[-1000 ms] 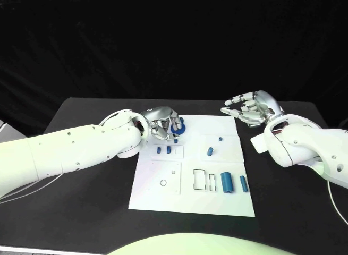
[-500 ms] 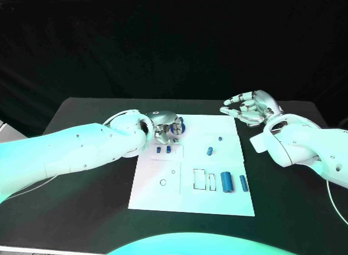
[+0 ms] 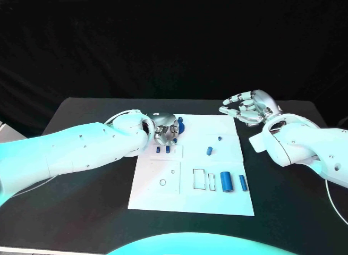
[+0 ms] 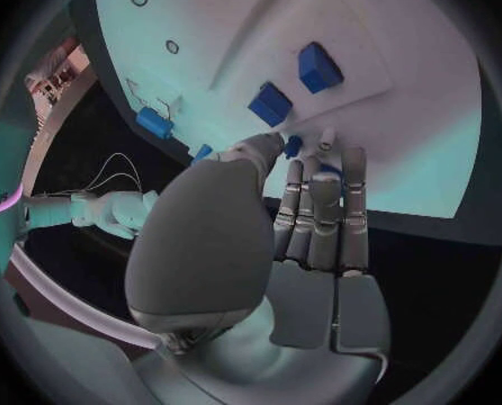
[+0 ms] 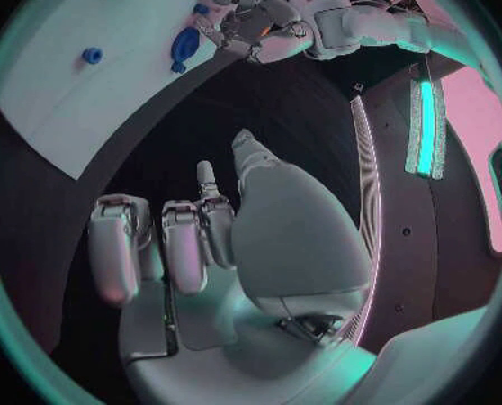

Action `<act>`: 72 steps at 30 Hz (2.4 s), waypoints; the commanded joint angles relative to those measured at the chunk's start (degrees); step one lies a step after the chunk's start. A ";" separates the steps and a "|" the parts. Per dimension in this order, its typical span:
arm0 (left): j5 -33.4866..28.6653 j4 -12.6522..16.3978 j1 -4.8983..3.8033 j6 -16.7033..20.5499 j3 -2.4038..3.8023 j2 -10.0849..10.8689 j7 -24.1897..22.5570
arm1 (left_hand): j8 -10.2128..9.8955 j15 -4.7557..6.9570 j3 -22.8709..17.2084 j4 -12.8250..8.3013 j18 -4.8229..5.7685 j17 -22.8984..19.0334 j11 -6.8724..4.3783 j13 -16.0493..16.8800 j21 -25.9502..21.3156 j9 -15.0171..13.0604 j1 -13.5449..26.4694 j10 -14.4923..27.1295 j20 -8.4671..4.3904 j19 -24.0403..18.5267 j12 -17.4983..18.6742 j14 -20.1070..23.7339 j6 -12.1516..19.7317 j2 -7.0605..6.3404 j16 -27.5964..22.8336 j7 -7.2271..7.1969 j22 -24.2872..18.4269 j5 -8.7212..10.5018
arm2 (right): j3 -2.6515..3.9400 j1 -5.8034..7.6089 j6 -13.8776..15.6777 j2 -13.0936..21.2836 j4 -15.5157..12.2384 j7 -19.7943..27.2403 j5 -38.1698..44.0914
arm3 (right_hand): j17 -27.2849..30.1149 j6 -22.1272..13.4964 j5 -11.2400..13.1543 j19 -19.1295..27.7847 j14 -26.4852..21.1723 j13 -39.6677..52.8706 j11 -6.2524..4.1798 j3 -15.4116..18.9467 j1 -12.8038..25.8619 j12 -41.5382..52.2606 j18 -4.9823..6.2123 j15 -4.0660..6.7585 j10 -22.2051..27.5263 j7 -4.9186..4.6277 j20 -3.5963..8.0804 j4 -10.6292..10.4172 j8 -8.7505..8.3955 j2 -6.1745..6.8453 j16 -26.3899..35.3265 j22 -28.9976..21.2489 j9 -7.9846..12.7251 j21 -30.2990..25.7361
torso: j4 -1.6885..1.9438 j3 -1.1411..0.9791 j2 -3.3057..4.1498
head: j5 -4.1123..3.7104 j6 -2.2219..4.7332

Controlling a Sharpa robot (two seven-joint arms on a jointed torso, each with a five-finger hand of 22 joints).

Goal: Assemble the parts on the task board

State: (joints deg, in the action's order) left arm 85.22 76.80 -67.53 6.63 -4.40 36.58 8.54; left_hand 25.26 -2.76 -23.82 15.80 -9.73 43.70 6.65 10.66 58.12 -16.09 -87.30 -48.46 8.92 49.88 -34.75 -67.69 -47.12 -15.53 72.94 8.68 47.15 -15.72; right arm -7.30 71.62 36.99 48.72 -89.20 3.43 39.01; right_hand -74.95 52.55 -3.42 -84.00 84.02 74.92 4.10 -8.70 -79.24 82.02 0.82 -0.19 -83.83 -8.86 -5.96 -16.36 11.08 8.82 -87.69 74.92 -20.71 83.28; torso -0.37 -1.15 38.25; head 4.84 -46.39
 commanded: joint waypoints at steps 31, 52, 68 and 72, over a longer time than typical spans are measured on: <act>-0.78 -2.65 0.04 -3.29 0.00 -2.38 -0.55 | -2.84 0.98 -6.85 -3.28 0.56 6.84 -1.12 -3.11 6.95 0.33 0.07 -6.63 -1.00 4.34 5.46 -5.79 -4.83 0.67 5.93 -0.50 7.50 0.66 | 0.01 -0.03 -0.44 -0.13 -0.29 0.68 0.94 | -10.26 -0.32 -0.02 -2.69 4.64 8.93 -0.06 0.23 0.13 -0.21 0.90 0.37 0.39 0.07 0.18 0.25 0.29 -0.16 0.19 10.65 -0.08 -0.28 | 0.03 0.03 -0.03 | -0.43 -0.39; -1.54 -2.73 0.07 -3.41 -0.03 -2.71 -1.38 | -6.06 -0.13 -6.27 -3.98 0.61 5.87 0.20 -4.80 6.99 0.81 2.81 -5.43 -0.27 3.82 10.26 -5.51 -2.54 -0.84 6.37 -0.70 7.78 0.85 | 0.01 -0.03 -0.36 0.00 -0.40 0.61 1.14 | -10.29 -0.31 -0.02 -2.72 4.65 8.93 -0.08 0.23 0.11 -0.20 0.89 0.39 0.37 0.09 0.19 0.25 0.37 -0.20 0.19 10.67 -0.11 -0.25 | 0.07 -0.01 -0.11 | -0.46 -0.43; -0.96 -3.36 0.07 -3.70 -0.04 -2.72 -0.17 | -5.41 0.86 -8.17 -6.44 0.90 7.57 -1.00 -4.41 8.91 -0.23 1.25 -9.29 -0.80 5.94 10.42 -6.90 -6.29 1.61 7.57 -0.09 9.98 0.81 | 0.01 -0.03 -0.38 0.08 -0.45 0.52 1.20 | -10.32 -0.31 -0.03 -2.72 4.66 8.92 -0.09 0.22 0.06 -0.20 0.89 0.40 0.36 0.10 0.20 0.27 0.42 -0.22 0.18 10.67 -0.12 -0.26 | 0.10 0.03 -0.09 | -0.63 -0.47; -0.77 -3.52 0.07 -3.98 -0.04 -2.76 0.07 | -5.97 0.79 -8.68 -7.35 0.92 7.21 -0.79 -4.52 9.23 -0.20 0.93 -8.89 -0.97 5.90 11.13 -6.82 -5.97 1.74 7.52 0.00 10.19 0.83 | 0.01 -0.03 -0.38 0.08 -0.43 0.54 1.20 | -10.32 -0.31 -0.03 -2.72 4.66 8.92 -0.09 0.22 0.06 -0.20 0.89 0.40 0.36 0.10 0.20 0.27 0.42 -0.22 0.18 10.67 -0.12 -0.26 | 0.08 0.05 -0.11 | -0.66 -0.47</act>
State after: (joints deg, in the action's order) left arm 84.16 73.49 -67.65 4.58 -4.28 33.86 7.83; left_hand 19.61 -1.95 -32.49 8.68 -9.73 51.02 5.65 6.24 67.02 -16.27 -86.38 -57.45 8.20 55.51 -23.74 -74.24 -53.17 -14.18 80.33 8.59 57.27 -15.09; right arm -7.29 71.62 36.98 48.79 -89.54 3.40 39.59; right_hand -74.90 52.55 -3.42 -84.00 84.02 74.91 4.10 -8.70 -79.24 82.02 0.82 -0.19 -83.83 -8.85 -5.96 -16.36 11.30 8.82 -87.70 74.93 -20.78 83.31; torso -0.29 -1.13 38.16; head 4.21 -46.84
